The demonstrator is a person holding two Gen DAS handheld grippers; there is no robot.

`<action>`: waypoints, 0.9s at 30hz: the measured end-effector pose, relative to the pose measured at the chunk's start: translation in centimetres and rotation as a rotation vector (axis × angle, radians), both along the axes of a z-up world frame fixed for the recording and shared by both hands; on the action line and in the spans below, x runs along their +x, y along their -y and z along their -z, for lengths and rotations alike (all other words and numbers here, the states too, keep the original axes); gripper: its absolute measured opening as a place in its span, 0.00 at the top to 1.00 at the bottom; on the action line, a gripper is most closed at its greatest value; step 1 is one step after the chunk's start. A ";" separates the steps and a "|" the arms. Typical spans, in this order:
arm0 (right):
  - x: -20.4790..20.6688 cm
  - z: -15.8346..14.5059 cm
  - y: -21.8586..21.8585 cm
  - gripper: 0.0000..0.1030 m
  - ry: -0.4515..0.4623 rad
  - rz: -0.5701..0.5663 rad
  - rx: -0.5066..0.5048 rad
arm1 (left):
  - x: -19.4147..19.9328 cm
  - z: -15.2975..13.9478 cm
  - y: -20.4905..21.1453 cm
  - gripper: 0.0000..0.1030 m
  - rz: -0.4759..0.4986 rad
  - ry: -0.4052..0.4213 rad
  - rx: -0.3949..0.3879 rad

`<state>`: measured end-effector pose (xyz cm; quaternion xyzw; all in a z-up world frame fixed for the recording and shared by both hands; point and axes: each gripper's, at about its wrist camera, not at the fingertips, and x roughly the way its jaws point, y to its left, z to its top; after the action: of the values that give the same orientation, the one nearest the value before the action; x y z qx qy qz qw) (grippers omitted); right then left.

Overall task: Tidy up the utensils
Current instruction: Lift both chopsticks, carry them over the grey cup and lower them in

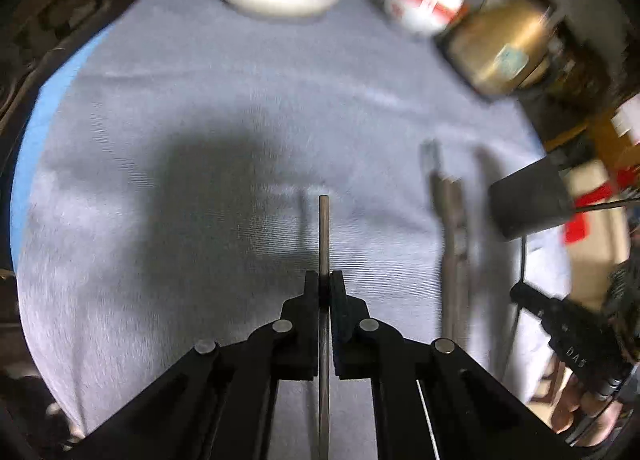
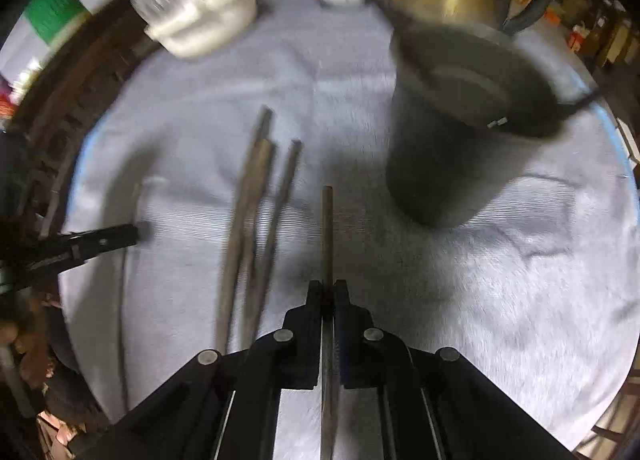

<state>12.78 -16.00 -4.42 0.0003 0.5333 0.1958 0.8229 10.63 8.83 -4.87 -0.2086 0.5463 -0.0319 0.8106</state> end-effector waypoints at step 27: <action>-10.3 -7.6 5.0 0.94 0.748 0.237 0.048 | -10.1 -9.2 3.9 0.95 -0.234 0.712 0.327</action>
<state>2.51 -21.03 3.17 0.0095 0.1883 0.0986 0.9771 0.50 4.98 4.28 -0.1135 0.2019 0.0778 0.9697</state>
